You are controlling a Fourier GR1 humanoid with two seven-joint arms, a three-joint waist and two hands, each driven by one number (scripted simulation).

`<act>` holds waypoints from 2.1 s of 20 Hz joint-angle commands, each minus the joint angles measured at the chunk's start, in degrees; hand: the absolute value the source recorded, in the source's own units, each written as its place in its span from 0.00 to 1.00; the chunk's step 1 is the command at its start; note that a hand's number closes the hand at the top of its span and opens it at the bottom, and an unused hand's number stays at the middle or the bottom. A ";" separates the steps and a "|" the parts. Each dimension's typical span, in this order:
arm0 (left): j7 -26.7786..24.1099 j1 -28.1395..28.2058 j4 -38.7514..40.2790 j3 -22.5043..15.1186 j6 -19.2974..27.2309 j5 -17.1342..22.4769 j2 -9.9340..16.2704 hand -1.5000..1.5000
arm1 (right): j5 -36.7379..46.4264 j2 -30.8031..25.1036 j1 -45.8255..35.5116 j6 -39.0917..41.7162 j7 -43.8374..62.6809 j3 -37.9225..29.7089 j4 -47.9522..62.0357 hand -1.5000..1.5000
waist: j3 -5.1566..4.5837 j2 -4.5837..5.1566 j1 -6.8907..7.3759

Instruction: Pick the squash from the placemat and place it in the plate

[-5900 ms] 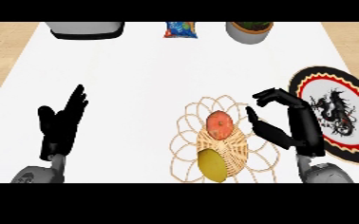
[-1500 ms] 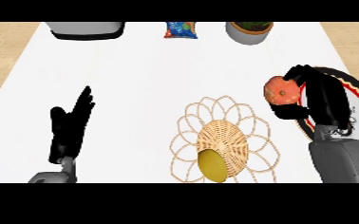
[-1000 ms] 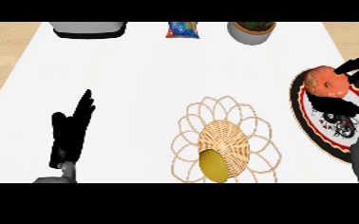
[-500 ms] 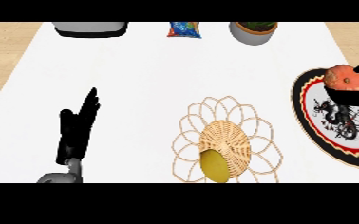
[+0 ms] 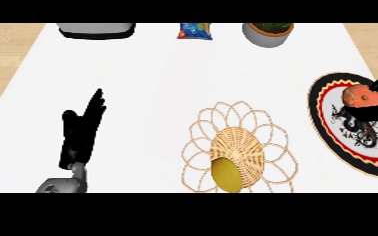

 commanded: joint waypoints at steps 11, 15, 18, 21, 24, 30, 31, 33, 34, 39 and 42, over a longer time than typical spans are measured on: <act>-2.06 1.88 0.07 0.13 -0.79 -0.28 -0.29 0.50 | -8.78 -5.79 -3.04 8.07 -25.44 -4.93 18.57 0.00 | 0.06 -0.07 -0.22; 0.12 0.49 0.74 2.39 -0.76 1.18 0.58 0.50 | -20.69 -2.78 -6.97 11.37 -27.35 -13.96 15.11 0.00 | 0.04 -0.48 -1.34; -1.37 1.31 1.01 1.24 -0.54 -0.23 0.38 0.50 | -27.24 -4.65 -5.26 15.80 -29.49 -19.82 17.54 0.00 | 0.03 -0.27 -1.29; 2.42 0.88 -2.59 -0.15 0.52 -0.78 -0.94 0.50 | -30.38 -7.41 -2.80 21.18 -33.20 -21.71 19.97 0.00 | 0.04 -0.19 -0.77; -2.19 -0.65 2.67 2.47 -1.52 0.24 0.84 0.50 | -31.83 -8.72 -1.40 23.10 -35.26 -21.62 23.28 0.00 | 0.00 -0.04 -0.49; -0.77 1.46 -0.84 2.56 -2.43 0.72 0.88 0.50 | -32.19 -10.71 0.32 26.31 -44.62 -19.22 30.11 0.00 | 0.03 -0.01 -0.08; -1.11 1.82 0.11 1.24 -1.86 -0.41 -0.33 0.50 | -33.69 -11.40 -0.46 28.11 -41.44 -18.77 26.25 0.00 | -0.03 -0.13 -0.36; -1.44 0.19 1.06 1.39 -0.20 -1.21 -1.48 0.50 | -32.23 -9.01 0.45 23.28 -47.65 -17.44 30.39 0.00 | 0.02 -0.02 -0.15; -0.31 0.95 -0.49 0.26 -0.80 -1.61 -1.65 0.50 | -33.79 -8.83 0.93 24.52 -46.70 -17.25 28.57 0.00 | -0.01 -0.10 -0.30; 4.01 -1.01 -3.03 0.59 -0.21 -2.75 -0.97 0.50 | -32.45 -8.27 -1.77 19.44 -46.89 -14.67 32.44 0.00 | 0.02 -0.03 -0.08; 3.12 2.01 -5.05 -0.62 -0.32 -3.03 -1.79 0.50 | -32.40 -7.53 0.96 16.97 -47.14 -14.06 32.32 0.00 | 0.00 -0.13 -0.20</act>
